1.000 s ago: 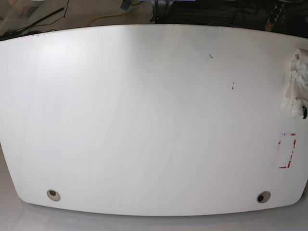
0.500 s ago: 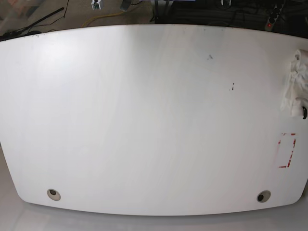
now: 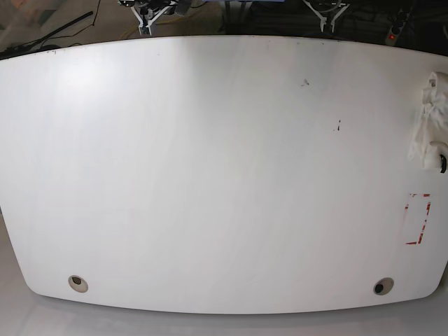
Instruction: Fold the T-shirt properly
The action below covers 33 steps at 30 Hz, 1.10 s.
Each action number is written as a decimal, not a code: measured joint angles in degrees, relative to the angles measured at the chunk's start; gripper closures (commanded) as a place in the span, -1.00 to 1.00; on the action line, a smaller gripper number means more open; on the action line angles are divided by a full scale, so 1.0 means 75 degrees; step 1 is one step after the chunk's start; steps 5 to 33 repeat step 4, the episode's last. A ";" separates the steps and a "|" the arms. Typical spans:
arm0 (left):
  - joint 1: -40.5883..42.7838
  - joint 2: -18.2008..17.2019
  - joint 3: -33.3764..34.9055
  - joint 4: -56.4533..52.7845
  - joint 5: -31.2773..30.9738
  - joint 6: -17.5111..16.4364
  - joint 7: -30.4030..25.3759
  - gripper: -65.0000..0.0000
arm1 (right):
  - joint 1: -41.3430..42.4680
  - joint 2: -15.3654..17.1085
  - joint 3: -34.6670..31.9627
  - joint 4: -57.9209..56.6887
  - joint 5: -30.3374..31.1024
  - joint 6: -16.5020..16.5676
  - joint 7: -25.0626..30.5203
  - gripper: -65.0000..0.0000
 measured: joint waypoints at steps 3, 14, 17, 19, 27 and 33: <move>0.0020 -0.0006 0.0009 -0.0020 -0.0003 0.0006 -0.0020 -0.47 | 0.0047 0.0061 0.0000 -0.0038 0.0000 -0.0029 0.0023 0.56; 0.0047 -0.0003 0.0020 -0.0041 0.0000 0.0006 0.0000 -0.47 | 0.0041 0.0076 0.0003 -0.0038 0.0003 -0.0029 0.0035 0.56; 0.0047 -0.0003 0.0020 -0.0041 0.0000 0.0006 0.0000 -0.47 | 0.0041 0.0076 0.0003 -0.0038 0.0003 -0.0029 0.0035 0.56; 0.0047 -0.0003 0.0020 -0.0041 0.0000 0.0006 0.0000 -0.47 | 0.0041 0.0076 0.0003 -0.0038 0.0003 -0.0029 0.0035 0.56; 0.0047 -0.0003 0.0020 -0.0041 0.0000 0.0006 0.0000 -0.47 | 0.0041 0.0076 0.0003 -0.0038 0.0003 -0.0029 0.0035 0.56; 0.0047 -0.0003 0.0020 -0.0041 0.0000 0.0006 0.0000 -0.47 | 0.0041 0.0076 0.0003 -0.0038 0.0003 -0.0029 0.0035 0.56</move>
